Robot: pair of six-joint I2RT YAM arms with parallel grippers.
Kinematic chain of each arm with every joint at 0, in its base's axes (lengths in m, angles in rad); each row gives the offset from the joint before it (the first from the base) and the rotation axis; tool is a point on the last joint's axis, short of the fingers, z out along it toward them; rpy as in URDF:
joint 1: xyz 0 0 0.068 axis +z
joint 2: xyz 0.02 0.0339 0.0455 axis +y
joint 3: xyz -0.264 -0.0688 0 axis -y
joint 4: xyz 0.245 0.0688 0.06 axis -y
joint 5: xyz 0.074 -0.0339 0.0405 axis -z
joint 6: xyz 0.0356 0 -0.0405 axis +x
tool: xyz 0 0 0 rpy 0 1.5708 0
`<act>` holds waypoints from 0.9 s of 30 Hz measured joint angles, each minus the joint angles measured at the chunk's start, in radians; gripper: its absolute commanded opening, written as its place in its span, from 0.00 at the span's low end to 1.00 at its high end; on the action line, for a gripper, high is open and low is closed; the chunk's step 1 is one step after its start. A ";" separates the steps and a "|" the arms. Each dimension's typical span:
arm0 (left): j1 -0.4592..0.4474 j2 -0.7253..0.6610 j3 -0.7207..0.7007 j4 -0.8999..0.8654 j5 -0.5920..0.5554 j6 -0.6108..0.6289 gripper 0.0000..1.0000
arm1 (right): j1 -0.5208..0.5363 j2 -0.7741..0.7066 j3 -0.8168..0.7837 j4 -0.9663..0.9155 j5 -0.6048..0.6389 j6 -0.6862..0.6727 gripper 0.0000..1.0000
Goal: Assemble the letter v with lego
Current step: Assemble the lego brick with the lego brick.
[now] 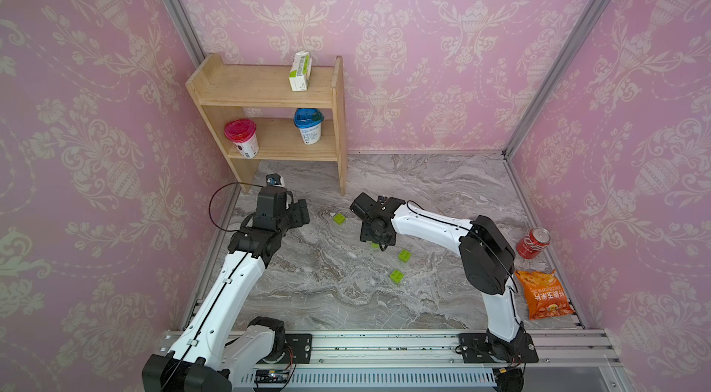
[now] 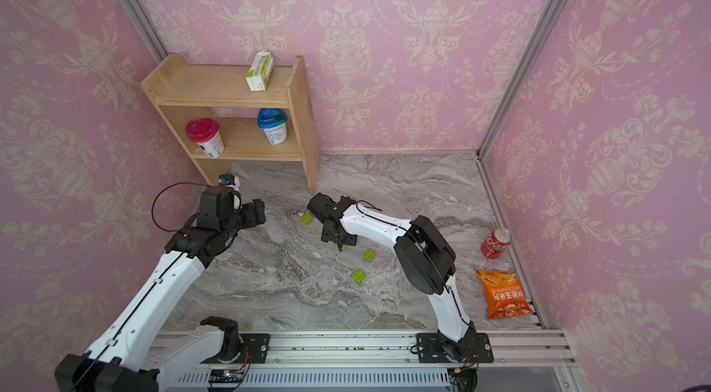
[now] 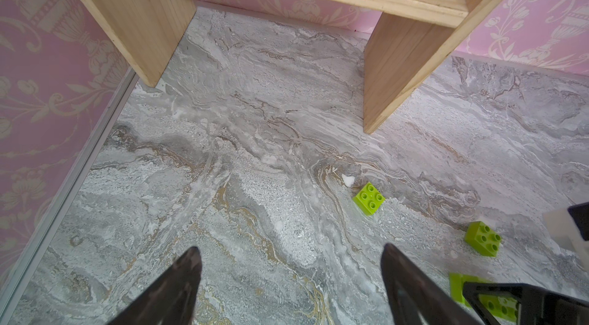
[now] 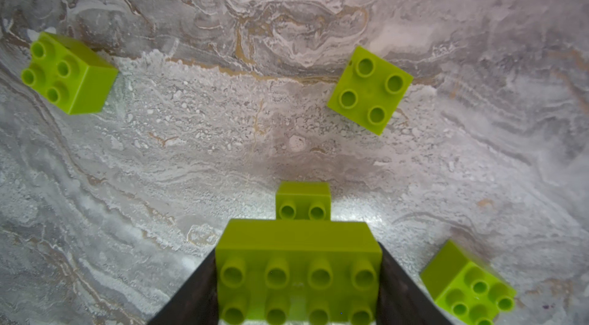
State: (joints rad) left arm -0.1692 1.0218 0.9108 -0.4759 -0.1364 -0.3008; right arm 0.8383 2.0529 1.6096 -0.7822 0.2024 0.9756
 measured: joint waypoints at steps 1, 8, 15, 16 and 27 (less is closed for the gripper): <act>0.000 0.000 0.000 0.002 0.000 0.000 0.89 | 0.000 0.006 0.000 0.000 0.000 0.002 0.00; 0.000 0.000 -0.003 0.008 0.000 0.000 0.89 | 0.000 0.038 0.009 -0.012 0.005 0.005 0.00; 0.000 -0.001 -0.011 0.014 0.000 0.000 0.89 | 0.000 0.061 0.043 -0.044 0.008 0.001 0.00; 0.000 -0.001 -0.011 0.014 0.000 0.000 0.89 | 0.000 0.065 0.050 -0.047 0.007 0.001 0.00; 0.000 -0.002 -0.011 0.015 0.000 0.000 0.89 | 0.002 0.118 0.140 -0.139 0.008 0.029 0.00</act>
State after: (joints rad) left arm -0.1692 1.0195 0.8993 -0.4606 -0.1364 -0.3004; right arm 0.8402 2.1712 1.7500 -0.9211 0.2104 1.0042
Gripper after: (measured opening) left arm 0.891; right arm 0.669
